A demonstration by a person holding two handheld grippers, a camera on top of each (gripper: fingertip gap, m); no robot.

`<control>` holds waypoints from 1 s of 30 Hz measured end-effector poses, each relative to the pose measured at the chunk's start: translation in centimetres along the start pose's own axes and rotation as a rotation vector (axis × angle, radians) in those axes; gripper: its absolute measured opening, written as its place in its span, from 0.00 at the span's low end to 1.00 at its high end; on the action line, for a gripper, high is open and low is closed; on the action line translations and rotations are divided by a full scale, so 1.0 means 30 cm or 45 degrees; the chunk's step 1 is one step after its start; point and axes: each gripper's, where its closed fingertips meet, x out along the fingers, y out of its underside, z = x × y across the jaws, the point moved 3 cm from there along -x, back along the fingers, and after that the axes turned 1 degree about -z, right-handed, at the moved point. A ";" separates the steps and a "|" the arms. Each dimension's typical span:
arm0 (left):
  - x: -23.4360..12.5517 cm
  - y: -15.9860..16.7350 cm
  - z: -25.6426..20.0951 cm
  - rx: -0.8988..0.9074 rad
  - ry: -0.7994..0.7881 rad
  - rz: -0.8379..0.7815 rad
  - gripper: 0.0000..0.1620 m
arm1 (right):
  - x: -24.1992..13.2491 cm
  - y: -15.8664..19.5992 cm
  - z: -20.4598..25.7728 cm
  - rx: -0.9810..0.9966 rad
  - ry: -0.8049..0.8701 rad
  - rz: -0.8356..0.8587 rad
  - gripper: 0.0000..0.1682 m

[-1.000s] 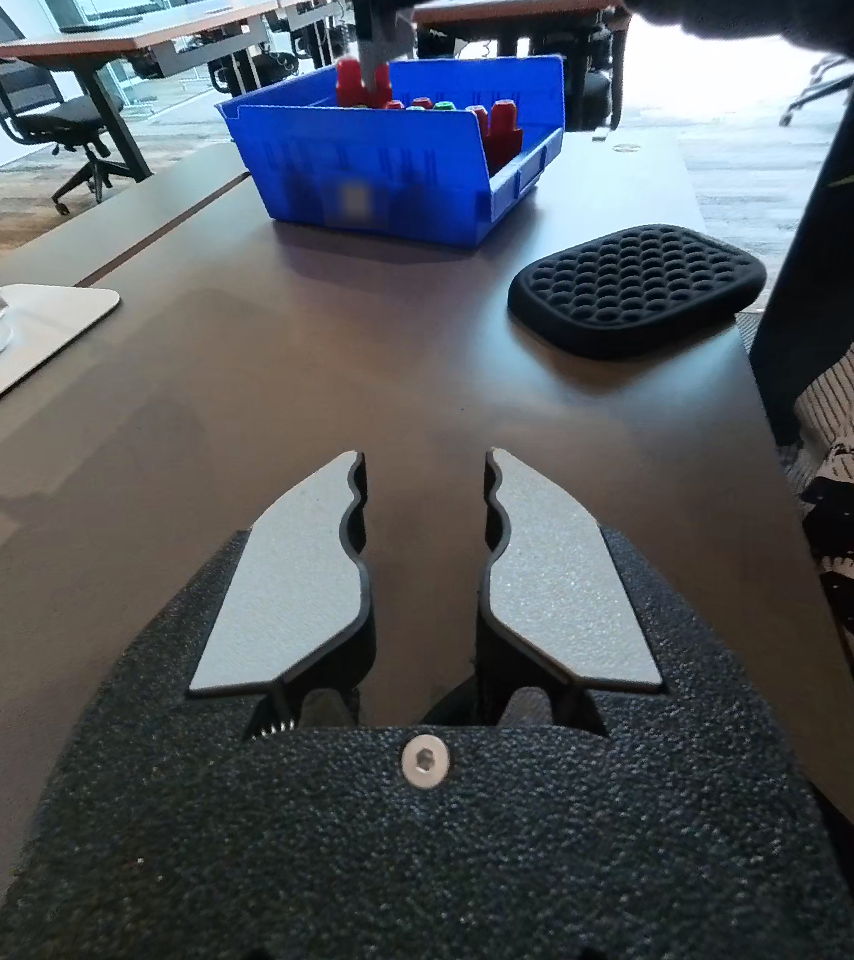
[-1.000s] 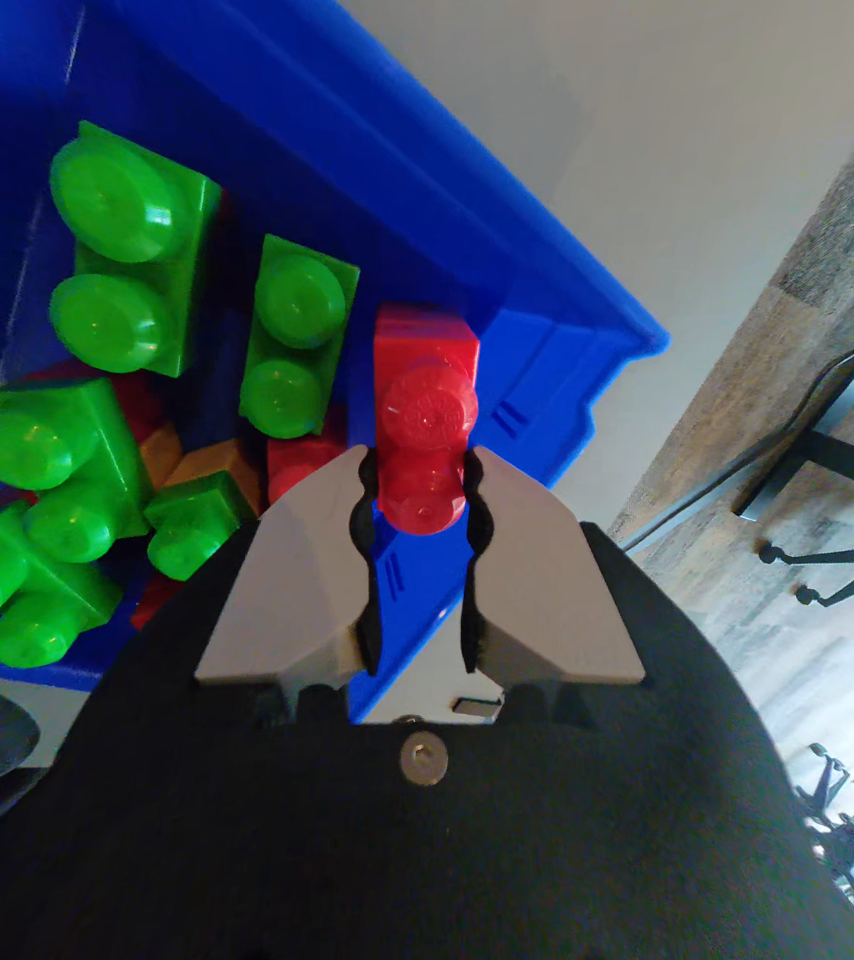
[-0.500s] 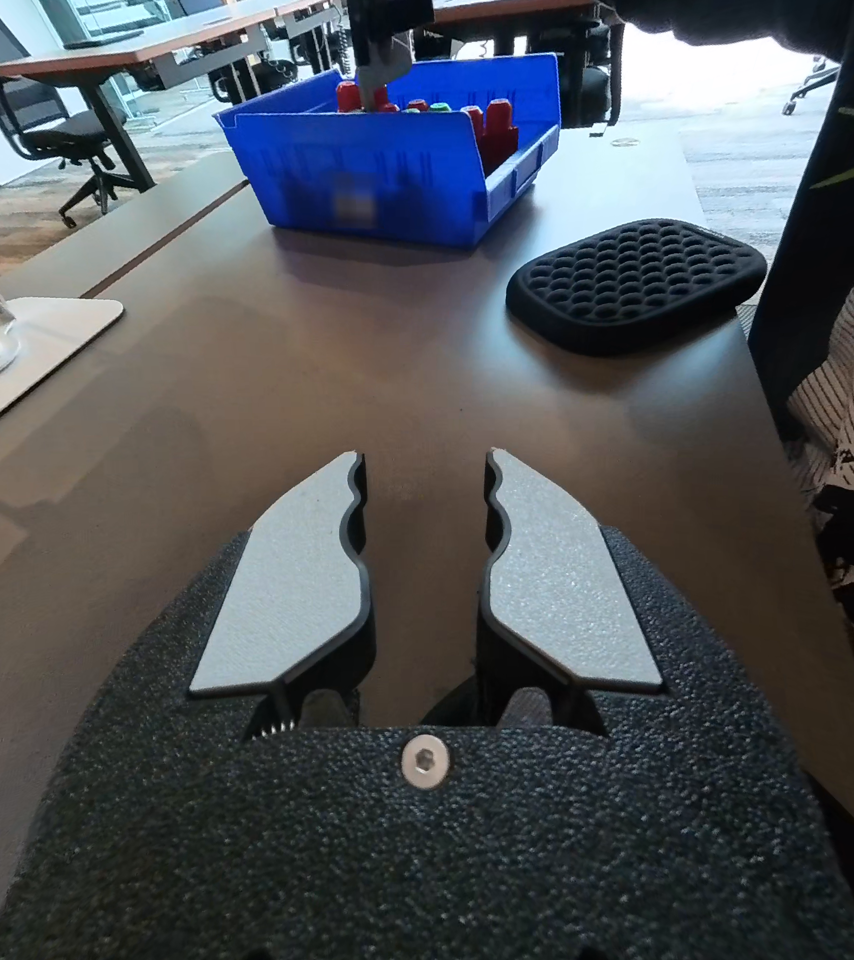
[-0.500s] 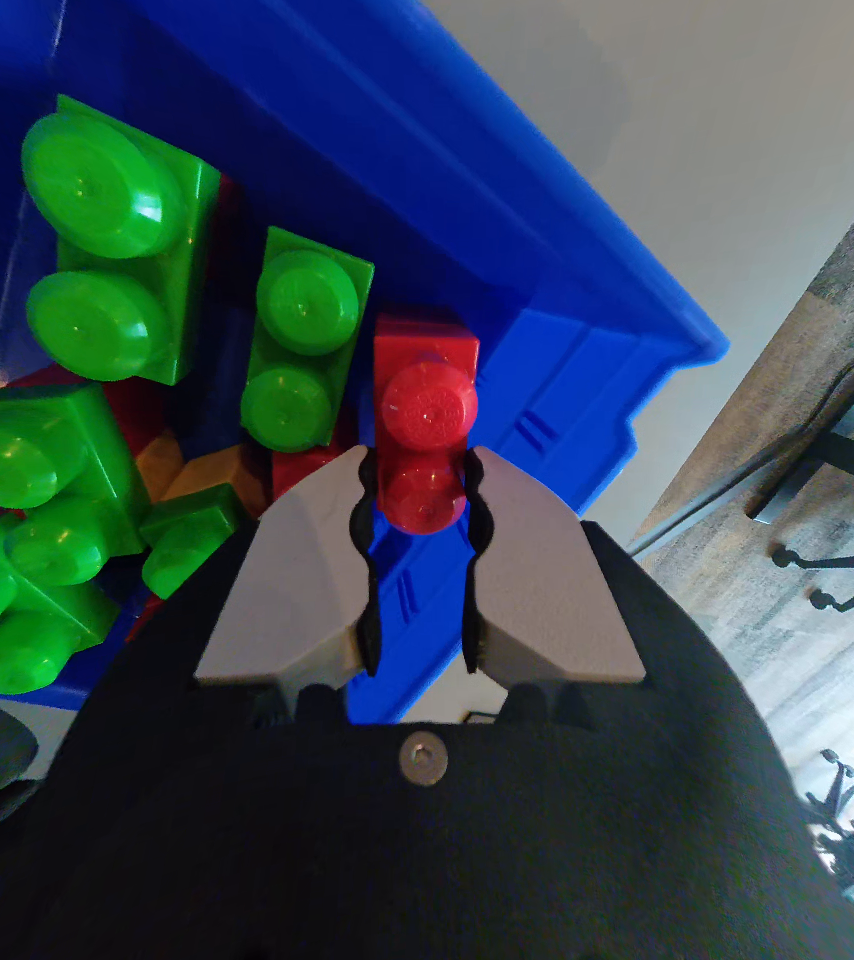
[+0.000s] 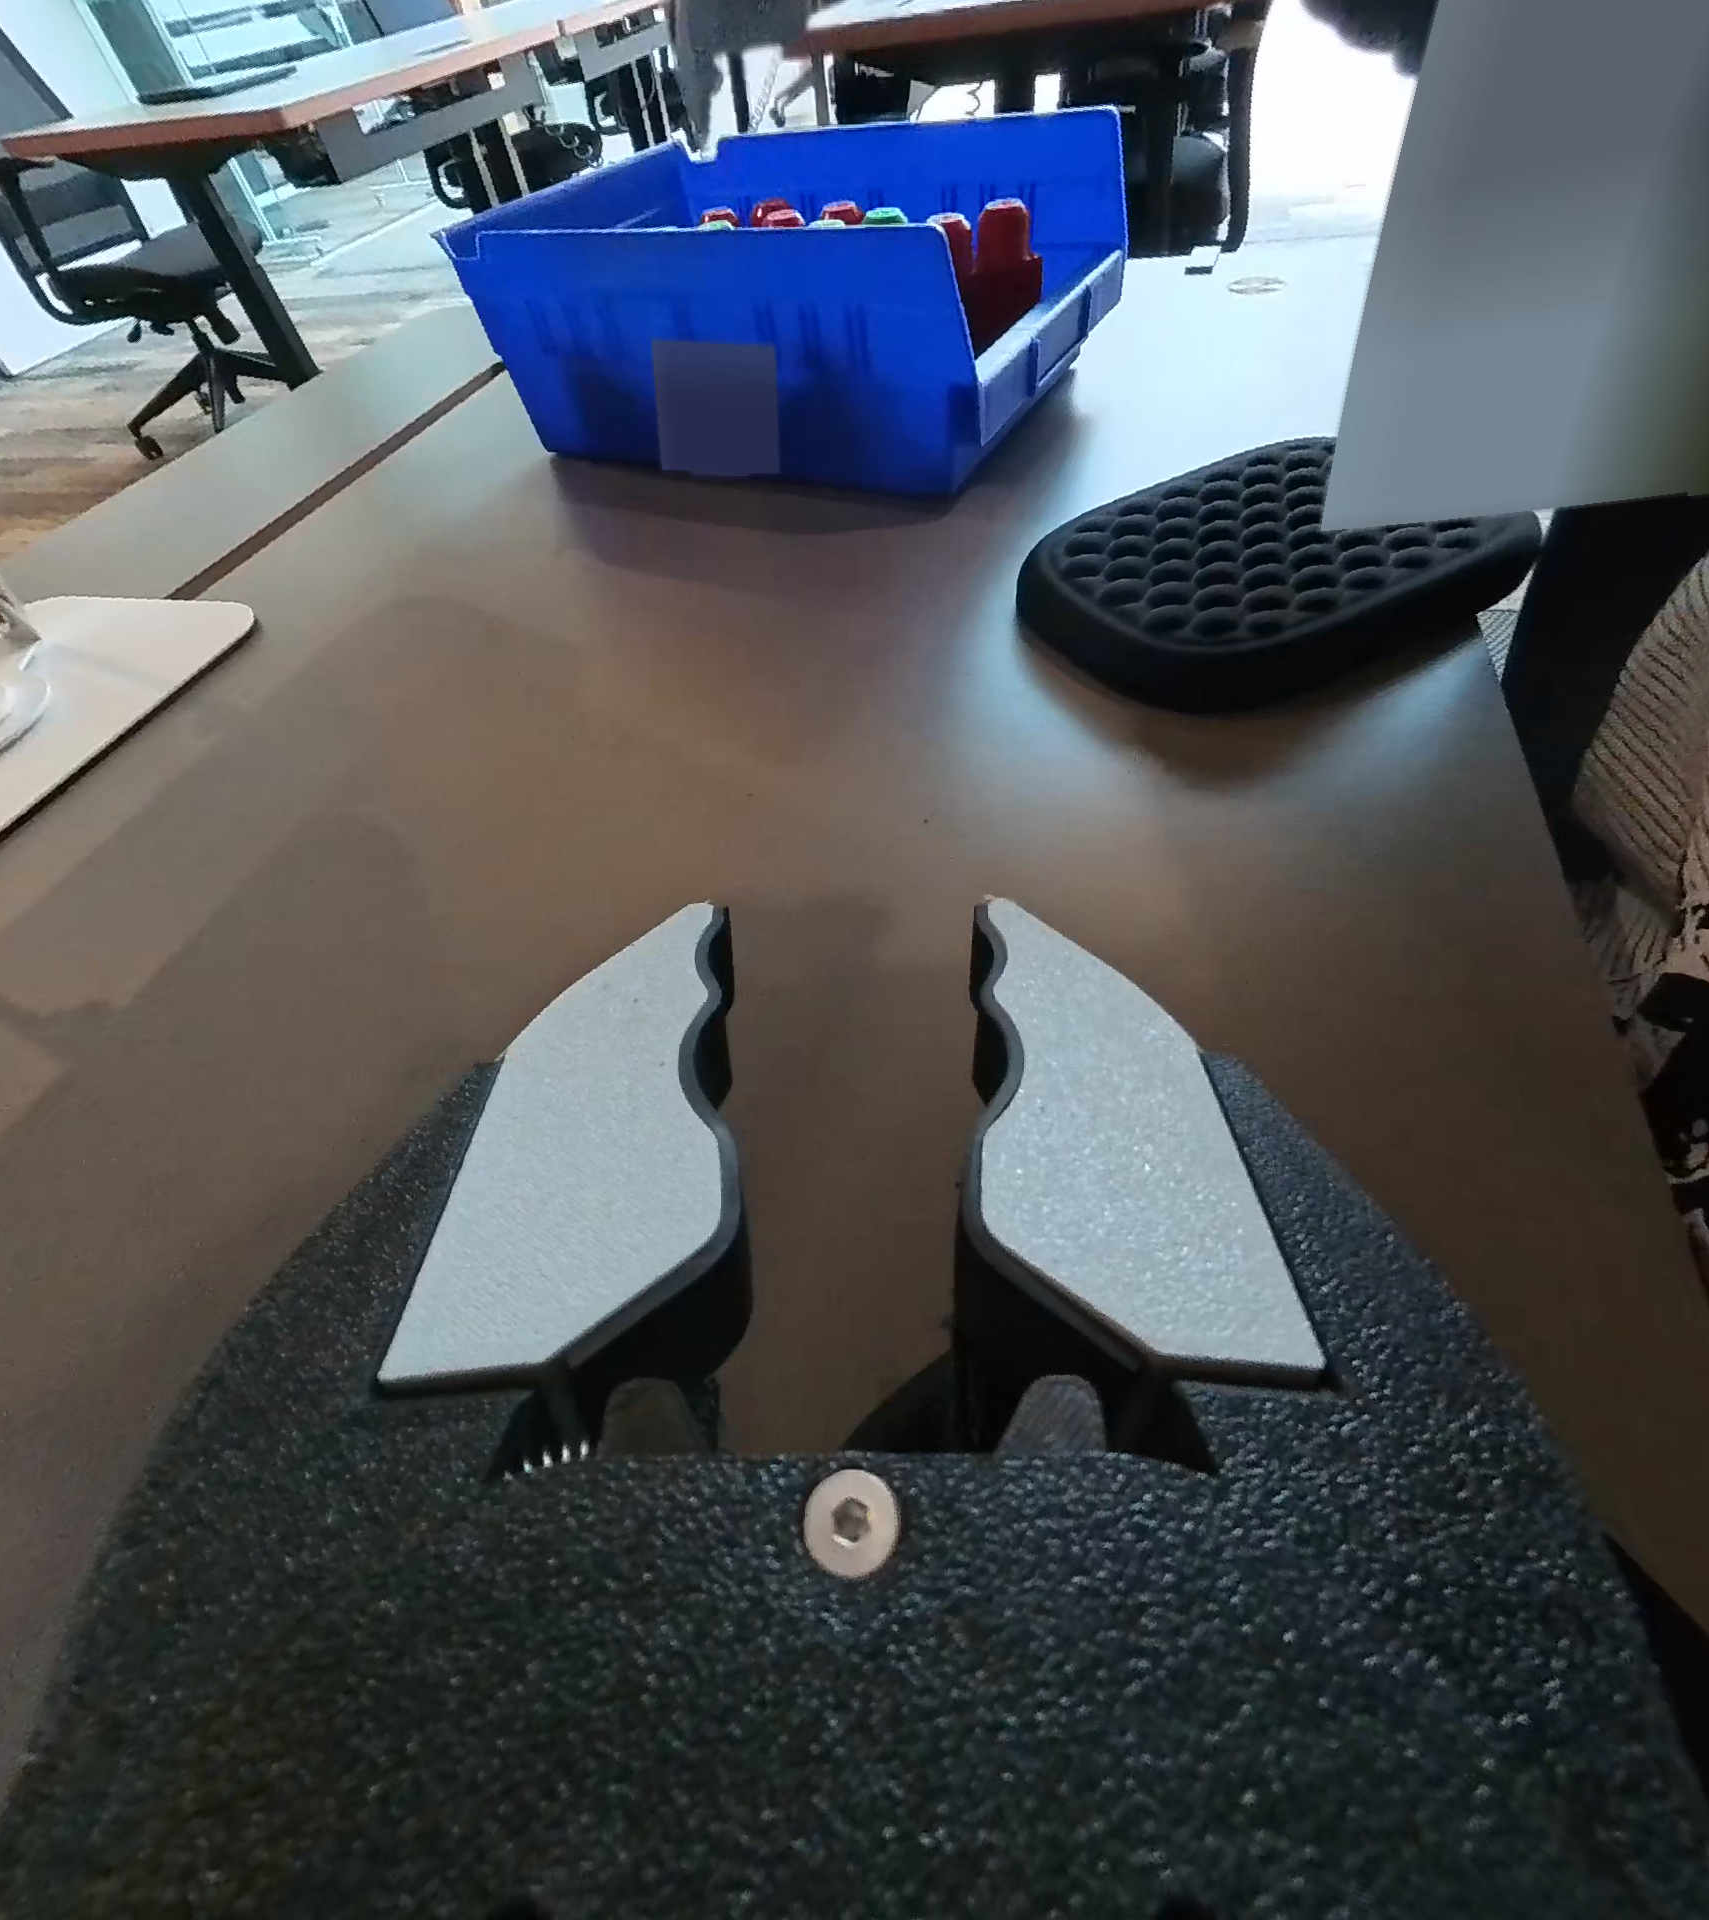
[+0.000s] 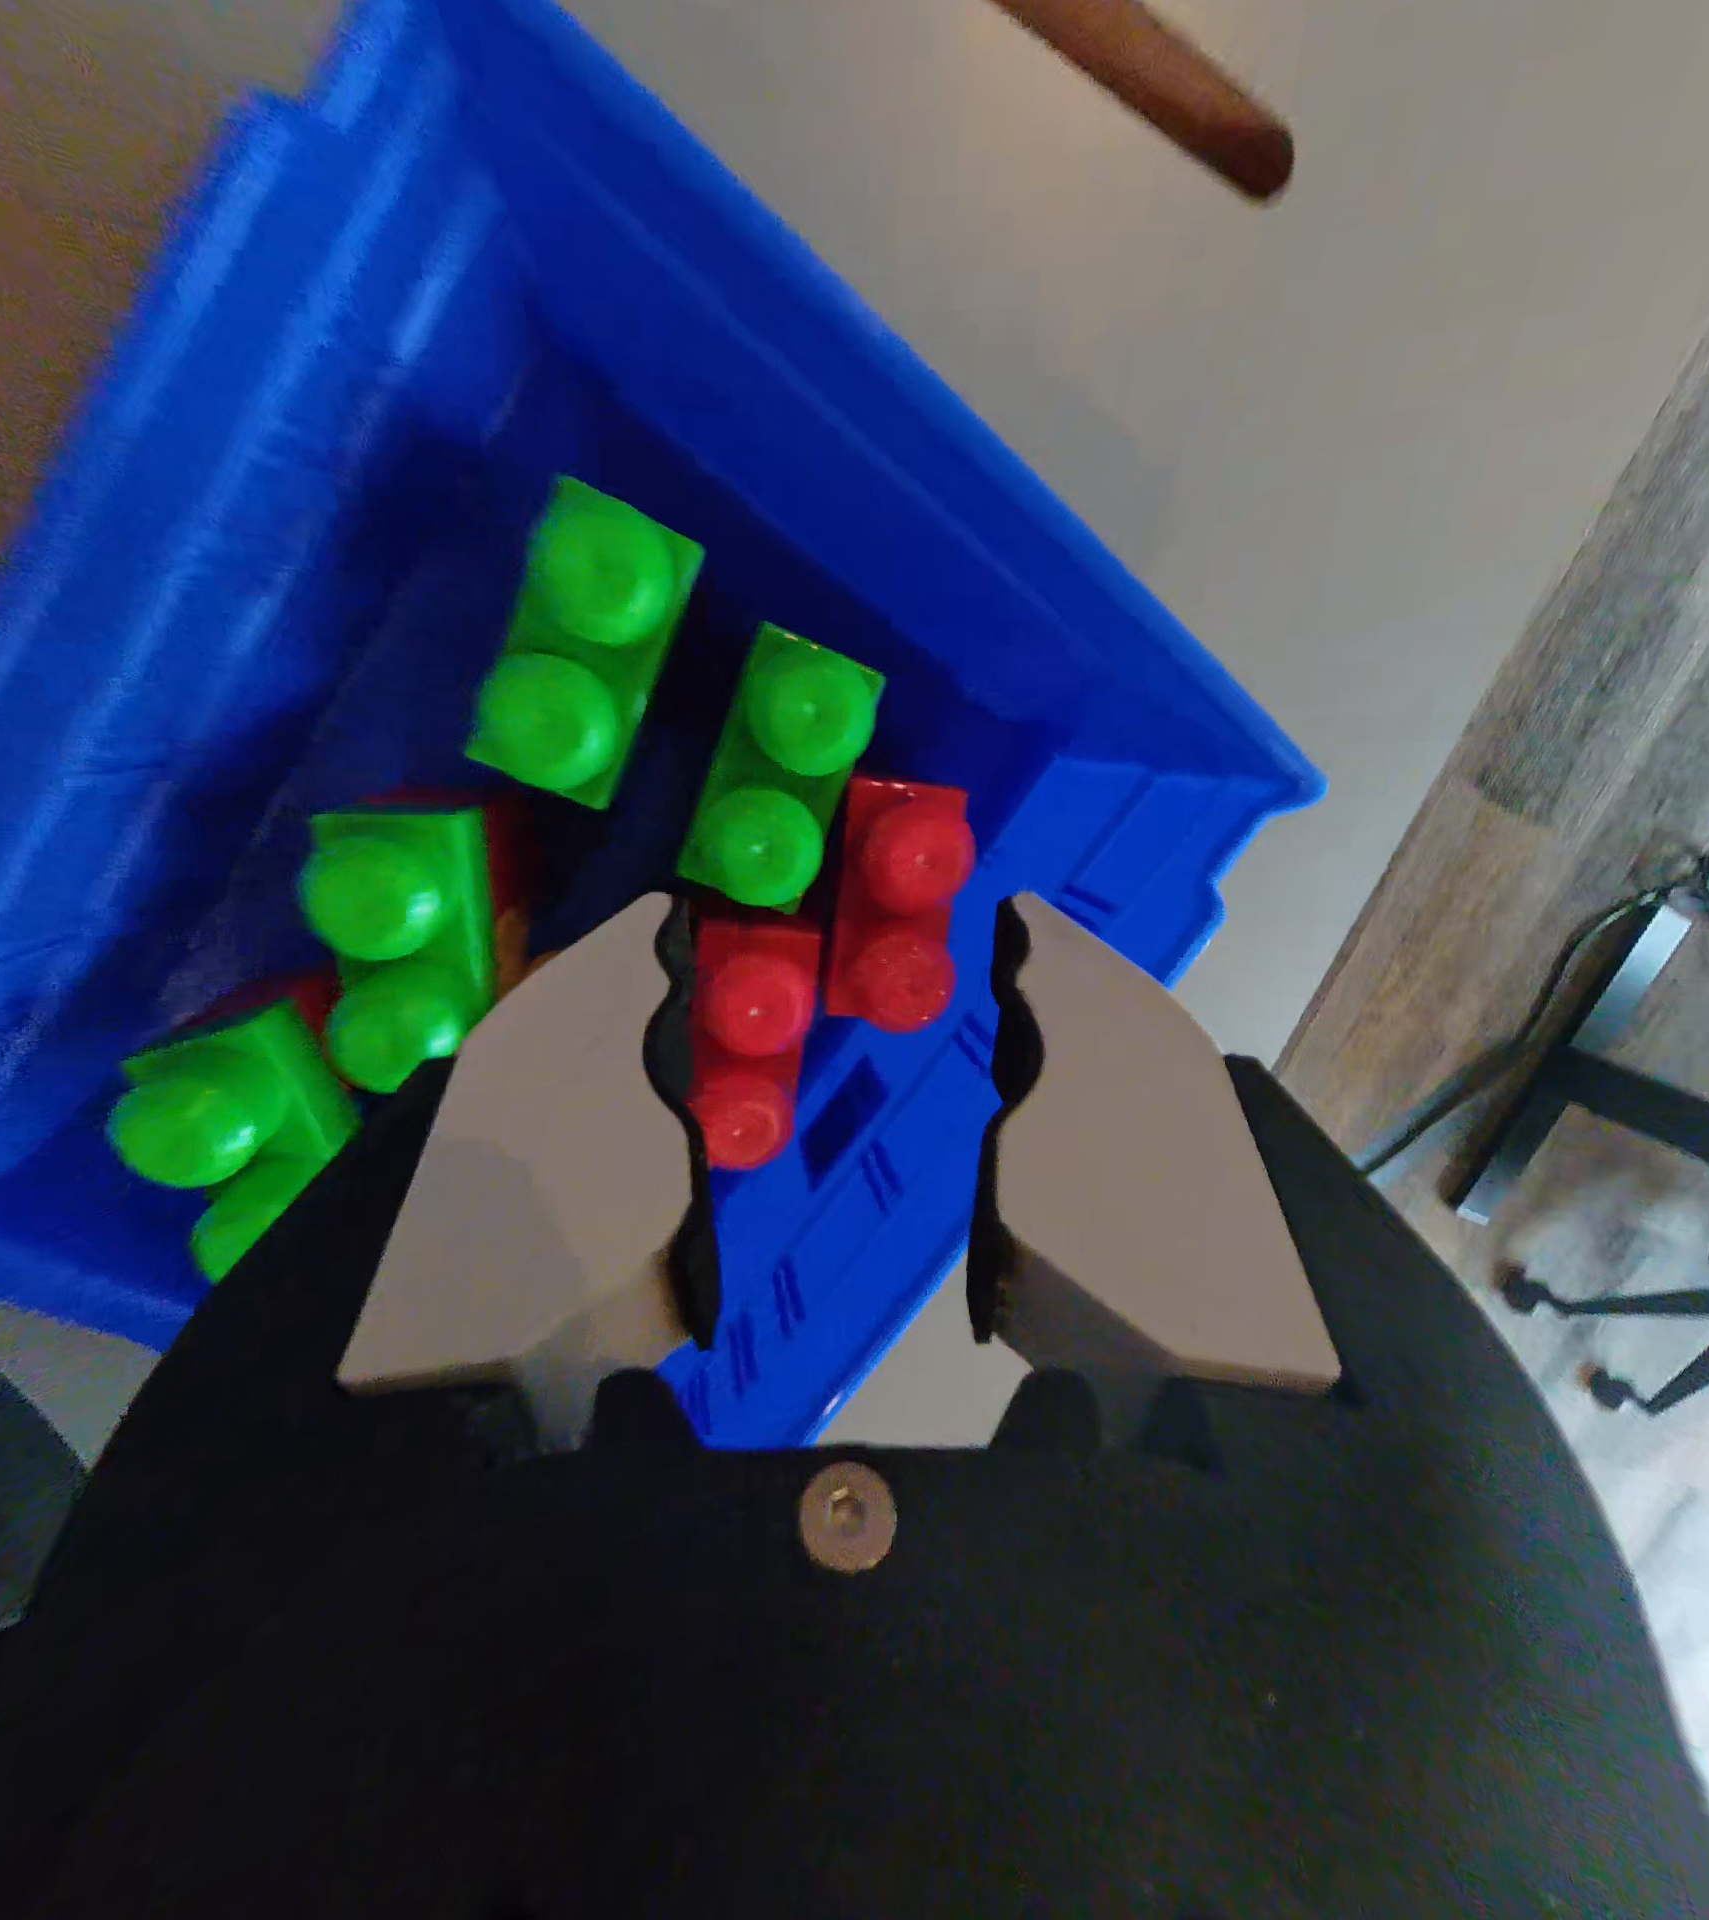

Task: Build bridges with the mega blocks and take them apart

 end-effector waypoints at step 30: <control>-0.236 -0.126 0.242 -0.326 -0.766 -0.052 0.38 | -0.293 0.140 0.602 0.032 0.079 -0.848 0.59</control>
